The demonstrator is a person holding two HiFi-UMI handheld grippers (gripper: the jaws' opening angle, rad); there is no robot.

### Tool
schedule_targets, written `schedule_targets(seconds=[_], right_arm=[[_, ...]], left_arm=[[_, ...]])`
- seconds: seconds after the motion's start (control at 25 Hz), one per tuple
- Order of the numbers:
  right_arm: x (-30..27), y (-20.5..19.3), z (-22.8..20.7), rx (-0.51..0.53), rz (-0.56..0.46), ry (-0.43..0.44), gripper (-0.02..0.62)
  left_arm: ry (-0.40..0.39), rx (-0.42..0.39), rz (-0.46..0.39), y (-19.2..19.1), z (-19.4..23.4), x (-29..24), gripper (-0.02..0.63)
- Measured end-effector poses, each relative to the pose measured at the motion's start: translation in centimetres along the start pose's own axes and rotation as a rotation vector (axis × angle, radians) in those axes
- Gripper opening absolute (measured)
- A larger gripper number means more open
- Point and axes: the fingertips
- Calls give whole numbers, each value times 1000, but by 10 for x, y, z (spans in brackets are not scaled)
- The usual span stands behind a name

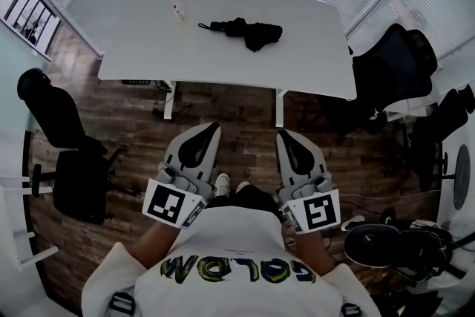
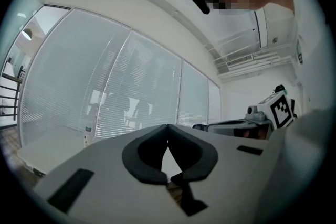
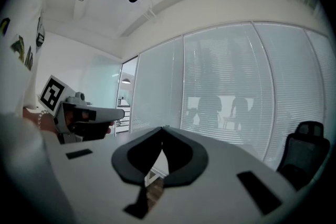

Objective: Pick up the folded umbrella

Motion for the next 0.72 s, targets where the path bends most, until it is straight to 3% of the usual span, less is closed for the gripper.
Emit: schedule_targets(seconds=[0.4, 0.72], right_arm=[[-39, -3, -16, 3, -8, -4, 12], [-83, -6, -55, -3, -15, -12, 12]], left_arm=[[-3, 1, 1, -5, 30, -28, 11], [-1, -10, 4, -8, 58, -76, 11]])
Point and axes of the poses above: the fingertips, and each gripper's own axes: x backward along the fingers, z to its left, y out of its top, and after that the axes turned 11 degrees about -y, right-handed
